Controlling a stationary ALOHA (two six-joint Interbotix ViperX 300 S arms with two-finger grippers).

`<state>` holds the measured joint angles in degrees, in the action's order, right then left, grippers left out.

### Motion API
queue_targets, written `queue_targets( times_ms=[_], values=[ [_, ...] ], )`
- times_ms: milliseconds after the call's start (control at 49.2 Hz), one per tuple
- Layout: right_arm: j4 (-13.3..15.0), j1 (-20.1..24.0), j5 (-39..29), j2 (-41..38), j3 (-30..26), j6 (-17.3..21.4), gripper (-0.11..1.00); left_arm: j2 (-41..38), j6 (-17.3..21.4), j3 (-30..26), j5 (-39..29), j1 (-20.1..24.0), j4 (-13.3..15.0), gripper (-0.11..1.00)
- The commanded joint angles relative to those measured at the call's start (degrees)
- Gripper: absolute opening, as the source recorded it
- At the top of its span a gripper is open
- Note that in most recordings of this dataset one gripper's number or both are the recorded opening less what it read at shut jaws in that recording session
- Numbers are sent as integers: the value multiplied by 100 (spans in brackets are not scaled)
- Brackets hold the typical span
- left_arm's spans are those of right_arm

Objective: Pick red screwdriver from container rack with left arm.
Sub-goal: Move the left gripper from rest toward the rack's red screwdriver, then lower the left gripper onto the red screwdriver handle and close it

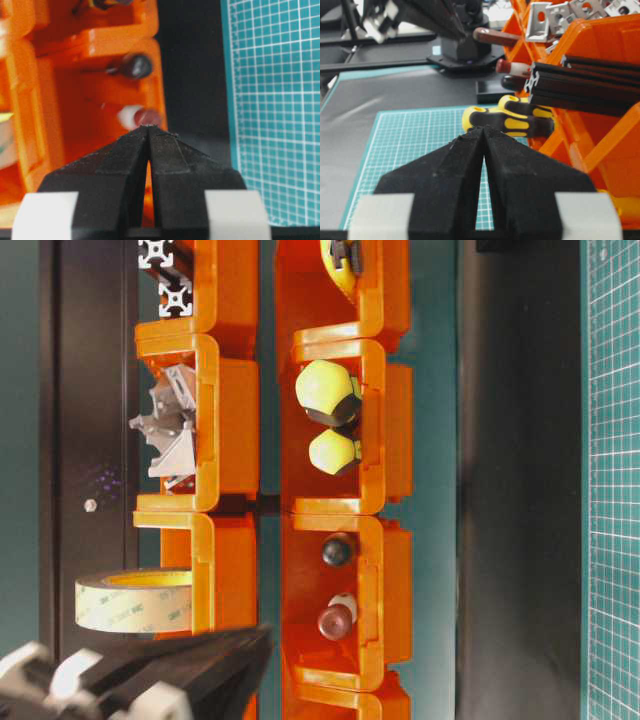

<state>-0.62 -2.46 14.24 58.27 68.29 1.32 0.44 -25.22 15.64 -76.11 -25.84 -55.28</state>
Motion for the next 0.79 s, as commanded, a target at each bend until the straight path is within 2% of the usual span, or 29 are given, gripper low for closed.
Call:
queue_targets(
  times_ms=[0,448,773],
  values=[
    [-9,70,-18,-26,-97,0,0,-132,-62,-299,-53,-26,-62,0],
    [-9,141,-211,44,44,-9,0,-360,-62,-264,-79,123,-53,0],
    [-9,387,-527,299,185,-9,0,-439,-79,-457,-325,176,-44,0]
  ],
)
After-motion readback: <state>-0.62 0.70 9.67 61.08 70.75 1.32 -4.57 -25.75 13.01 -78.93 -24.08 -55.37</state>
